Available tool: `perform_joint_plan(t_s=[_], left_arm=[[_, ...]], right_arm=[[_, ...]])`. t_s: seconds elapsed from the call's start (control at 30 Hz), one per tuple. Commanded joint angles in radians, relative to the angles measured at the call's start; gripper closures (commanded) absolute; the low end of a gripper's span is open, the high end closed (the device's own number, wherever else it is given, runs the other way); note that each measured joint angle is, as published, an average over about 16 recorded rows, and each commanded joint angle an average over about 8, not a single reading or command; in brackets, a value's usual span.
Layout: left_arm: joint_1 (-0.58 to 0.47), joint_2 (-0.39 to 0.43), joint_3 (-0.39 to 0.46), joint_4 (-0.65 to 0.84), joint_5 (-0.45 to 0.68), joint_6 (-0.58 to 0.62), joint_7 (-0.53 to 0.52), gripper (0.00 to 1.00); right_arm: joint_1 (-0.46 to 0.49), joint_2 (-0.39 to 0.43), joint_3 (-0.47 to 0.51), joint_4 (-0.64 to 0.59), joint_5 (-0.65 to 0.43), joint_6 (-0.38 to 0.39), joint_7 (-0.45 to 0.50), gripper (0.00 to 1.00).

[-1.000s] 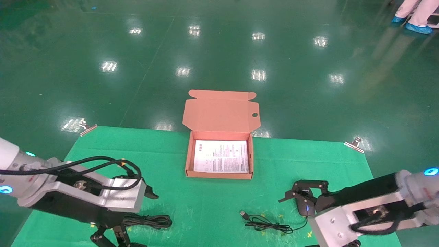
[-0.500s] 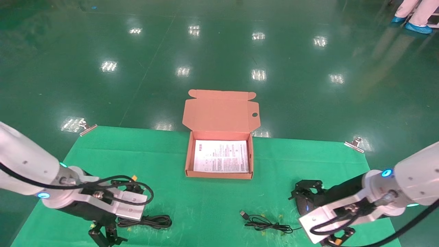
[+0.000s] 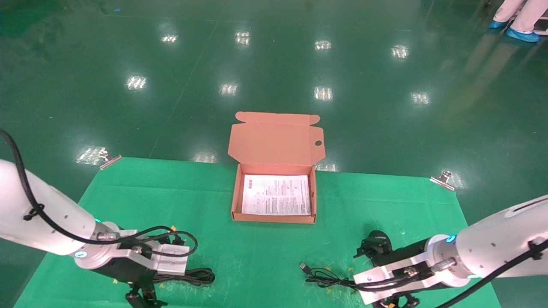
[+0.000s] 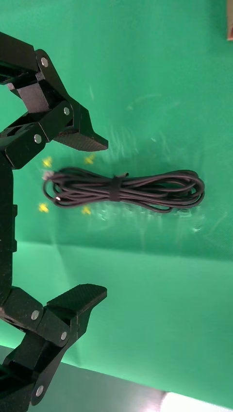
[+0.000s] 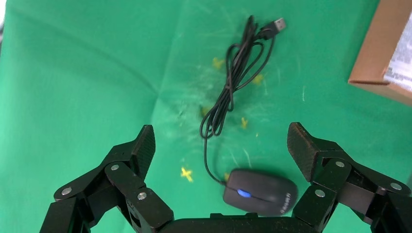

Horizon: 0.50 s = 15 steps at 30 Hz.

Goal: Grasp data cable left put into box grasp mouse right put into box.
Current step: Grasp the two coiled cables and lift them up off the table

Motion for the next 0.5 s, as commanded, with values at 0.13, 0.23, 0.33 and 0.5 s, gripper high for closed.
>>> perform_joint_plan(t_s=[0.13, 0.23, 0.33, 0.5], left_arm=[[0.015, 0.036, -0.005, 0.119, -0.011, -0.040, 0.032, 0.00], [0.017, 0.061, -0.008, 0.190, -0.015, -0.061, 0.055, 0.00], [0.017, 0.086, -0.010, 0.257, -0.019, -0.080, 0.079, 0.00], [0.016, 0.127, -0.013, 0.362, -0.021, -0.115, 0.119, 0.00]], right_arm=[[-0.020, -0.043, 0.004, -0.093, 0.015, 0.034, 0.020, 0.00], [-0.025, -0.073, 0.002, -0.153, 0.015, 0.052, 0.013, 0.00], [-0.028, -0.102, -0.002, -0.205, 0.008, 0.071, 0.006, 0.00], [-0.033, -0.146, -0.010, -0.276, -0.013, 0.108, -0.008, 0.00]])
